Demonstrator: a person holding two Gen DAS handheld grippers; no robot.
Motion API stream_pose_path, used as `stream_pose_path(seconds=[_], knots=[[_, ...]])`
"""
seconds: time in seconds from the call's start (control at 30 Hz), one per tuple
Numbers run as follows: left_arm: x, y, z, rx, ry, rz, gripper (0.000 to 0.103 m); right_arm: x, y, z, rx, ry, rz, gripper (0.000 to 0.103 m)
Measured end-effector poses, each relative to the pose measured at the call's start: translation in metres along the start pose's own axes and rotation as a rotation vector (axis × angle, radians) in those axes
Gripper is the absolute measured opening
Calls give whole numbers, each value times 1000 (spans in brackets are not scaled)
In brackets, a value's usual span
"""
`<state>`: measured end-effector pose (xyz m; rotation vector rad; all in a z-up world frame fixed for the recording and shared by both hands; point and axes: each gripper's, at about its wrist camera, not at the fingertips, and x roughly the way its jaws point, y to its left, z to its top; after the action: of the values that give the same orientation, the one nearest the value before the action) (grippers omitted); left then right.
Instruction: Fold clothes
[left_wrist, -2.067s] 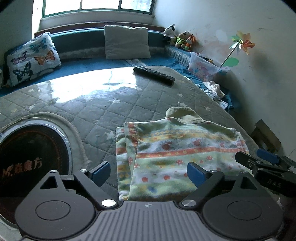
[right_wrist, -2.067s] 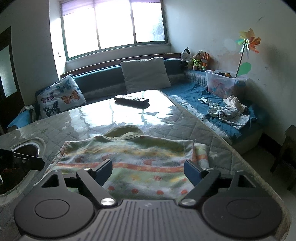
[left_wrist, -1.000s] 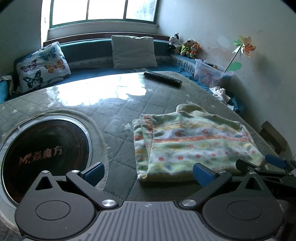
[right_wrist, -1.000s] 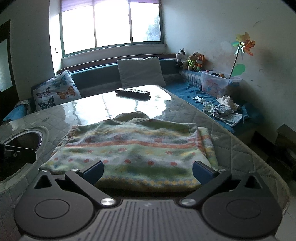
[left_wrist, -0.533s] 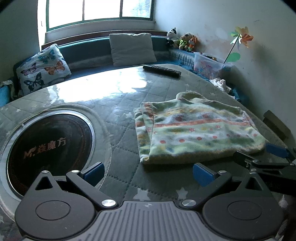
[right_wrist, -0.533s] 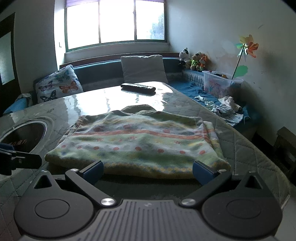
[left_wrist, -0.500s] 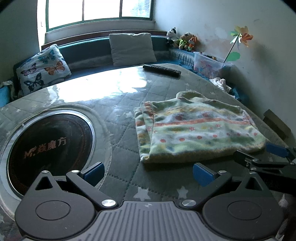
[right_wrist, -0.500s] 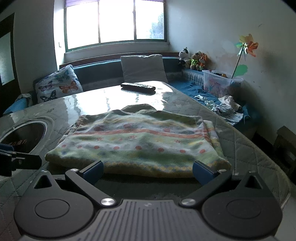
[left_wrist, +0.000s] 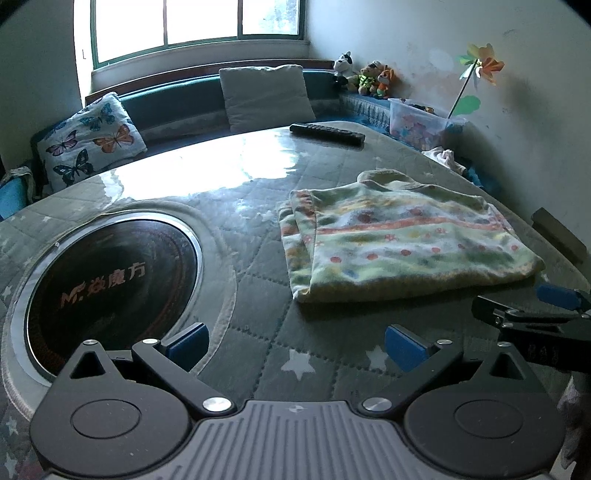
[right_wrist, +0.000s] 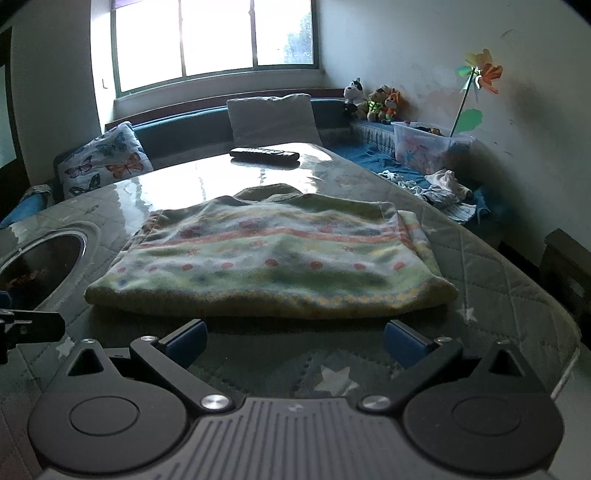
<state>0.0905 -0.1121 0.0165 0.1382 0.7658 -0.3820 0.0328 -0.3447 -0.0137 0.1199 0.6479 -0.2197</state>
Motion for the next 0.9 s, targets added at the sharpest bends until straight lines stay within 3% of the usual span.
stream_pose_path(seconds=[0.9], knots=[[-8, -12, -23, 56, -2, -1, 103, -8, 4, -13, -25, 16, -53, 103]])
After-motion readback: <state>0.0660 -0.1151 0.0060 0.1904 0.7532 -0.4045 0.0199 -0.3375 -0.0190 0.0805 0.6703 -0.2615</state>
